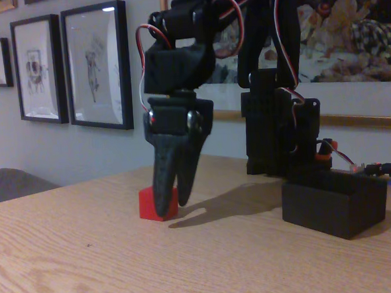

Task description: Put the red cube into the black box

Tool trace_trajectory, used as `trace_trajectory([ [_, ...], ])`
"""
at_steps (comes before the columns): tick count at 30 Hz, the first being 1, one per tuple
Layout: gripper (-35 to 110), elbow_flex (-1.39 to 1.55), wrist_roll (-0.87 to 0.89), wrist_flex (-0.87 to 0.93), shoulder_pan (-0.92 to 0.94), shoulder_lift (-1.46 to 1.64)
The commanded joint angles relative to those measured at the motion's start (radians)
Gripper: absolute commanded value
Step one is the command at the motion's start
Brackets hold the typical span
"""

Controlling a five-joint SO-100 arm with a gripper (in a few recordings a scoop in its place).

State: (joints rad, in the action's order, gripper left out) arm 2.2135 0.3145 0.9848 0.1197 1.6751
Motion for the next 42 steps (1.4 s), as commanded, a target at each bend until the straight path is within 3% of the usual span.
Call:
trace_trajectory([
  [1,28,-0.025,0.025,0.014,-0.012,0.002],
  [19,22,-0.048,0.064,0.011,-0.101,-0.034],
  [31,0,-0.064,0.069,0.003,-0.11,0.008],
  [35,-2,-0.035,0.08,0.071,-0.089,0.156],
  [42,0,-0.095,0.034,0.379,0.103,0.489],
])
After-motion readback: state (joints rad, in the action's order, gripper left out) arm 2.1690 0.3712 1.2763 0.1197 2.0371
